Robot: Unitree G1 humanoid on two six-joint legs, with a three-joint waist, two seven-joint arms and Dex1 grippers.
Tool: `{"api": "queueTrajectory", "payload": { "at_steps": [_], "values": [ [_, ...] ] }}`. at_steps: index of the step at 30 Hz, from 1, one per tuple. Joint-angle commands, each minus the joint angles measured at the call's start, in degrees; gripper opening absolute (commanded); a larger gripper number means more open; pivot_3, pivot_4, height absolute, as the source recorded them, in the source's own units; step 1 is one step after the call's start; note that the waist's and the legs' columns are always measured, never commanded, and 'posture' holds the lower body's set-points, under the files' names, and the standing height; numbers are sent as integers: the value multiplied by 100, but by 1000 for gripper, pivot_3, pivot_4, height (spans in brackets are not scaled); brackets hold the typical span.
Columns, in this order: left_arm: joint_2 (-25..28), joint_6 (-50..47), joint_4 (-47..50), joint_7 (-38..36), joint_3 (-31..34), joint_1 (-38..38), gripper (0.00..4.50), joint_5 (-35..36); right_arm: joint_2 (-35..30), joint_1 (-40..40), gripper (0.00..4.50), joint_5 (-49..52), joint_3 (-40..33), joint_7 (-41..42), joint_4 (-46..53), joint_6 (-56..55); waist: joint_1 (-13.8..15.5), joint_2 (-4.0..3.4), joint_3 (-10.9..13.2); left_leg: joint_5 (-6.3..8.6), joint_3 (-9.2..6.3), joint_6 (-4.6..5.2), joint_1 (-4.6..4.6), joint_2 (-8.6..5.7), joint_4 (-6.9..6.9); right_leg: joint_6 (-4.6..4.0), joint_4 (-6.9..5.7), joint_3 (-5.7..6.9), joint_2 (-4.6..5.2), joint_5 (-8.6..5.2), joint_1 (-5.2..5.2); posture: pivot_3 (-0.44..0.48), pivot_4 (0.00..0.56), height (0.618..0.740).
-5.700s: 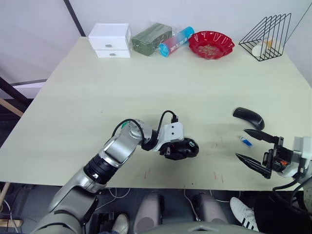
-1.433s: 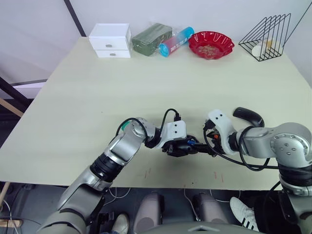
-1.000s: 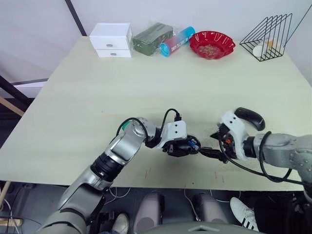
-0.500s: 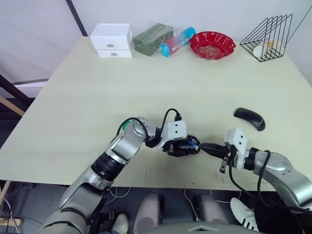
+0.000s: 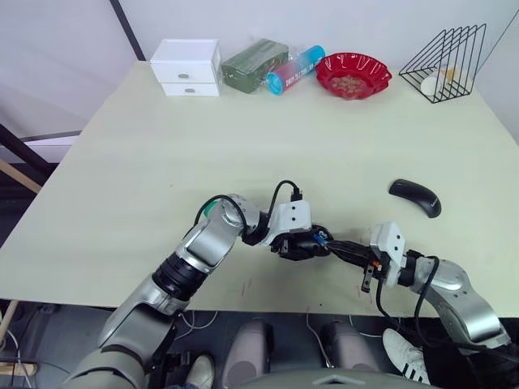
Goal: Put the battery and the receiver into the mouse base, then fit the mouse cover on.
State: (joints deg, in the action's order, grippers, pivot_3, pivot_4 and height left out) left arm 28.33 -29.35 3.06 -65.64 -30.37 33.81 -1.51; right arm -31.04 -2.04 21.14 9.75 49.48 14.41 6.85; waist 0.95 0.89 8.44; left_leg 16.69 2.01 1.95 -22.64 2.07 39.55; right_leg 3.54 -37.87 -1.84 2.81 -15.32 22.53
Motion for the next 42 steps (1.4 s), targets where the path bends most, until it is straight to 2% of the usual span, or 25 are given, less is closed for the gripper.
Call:
{"api": "queueTrajectory", "payload": {
  "at_steps": [1, 11, 19, 24, 35, 37, 42],
  "values": [
    [-18, -75, -196, 55, -250, -95, 2962, -177, 115, 77, 64, -52, -76, 25, -9, -189, 0, 0, 0, 0, 0, 0, 0, 0, 0, 0, 0, 0, 0, 0, 0, 0, 150, 740],
    [-8, -70, -176, 48, -264, -131, 2962, -201, 318, 148, 64, -237, 28, 12, -231, -235, -2, 0, 0, -1, 0, -2, 4, 0, 0, 0, -2, 0, 0, 0, -2, 0, 150, 740],
    [-6, -90, -163, 39, -255, -137, 2962, -197, 345, 170, 64, -419, 248, -21, -395, 200, -14, -1, -2, -2, 1, -3, 19, 1, 0, -1, -4, -1, -2, 0, -14, 0, 150, 740],
    [-3, -105, -148, 37, -258, -149, 2962, -209, 290, 230, 64, -590, 395, -143, -597, 702, -29, 3, -4, 0, 4, -2, 90, 5, -12, -21, 6, -3, -3, -13, -83, 0, 150, 740],
    [6, -122, -117, 56, -267, -171, 2962, -200, -39, 428, 64, -667, 674, -364, -367, 2454, -31, 34, -103, 0, 9, -3, 96, 8, -13, -25, 3, -12, -4, -13, -84, 0, 150, 740],
    [2, -117, -123, 73, -272, -179, 2962, -196, 16, 413, 64, -543, 564, -378, -252, 2457, -29, 39, -112, 0, 9, -3, 96, 8, -14, -25, 6, -11, -3, -14, -84, 0, 150, 740],
    [-16, -126, -123, 94, -258, -209, 2962, -165, 284, 377, 64, -149, -225, -423, 120, 1529, -15, 27, -108, 0, 6, -2, 89, 8, -21, -24, 16, -8, -3, -14, -82, 0, 150, 740]
  ]
}}
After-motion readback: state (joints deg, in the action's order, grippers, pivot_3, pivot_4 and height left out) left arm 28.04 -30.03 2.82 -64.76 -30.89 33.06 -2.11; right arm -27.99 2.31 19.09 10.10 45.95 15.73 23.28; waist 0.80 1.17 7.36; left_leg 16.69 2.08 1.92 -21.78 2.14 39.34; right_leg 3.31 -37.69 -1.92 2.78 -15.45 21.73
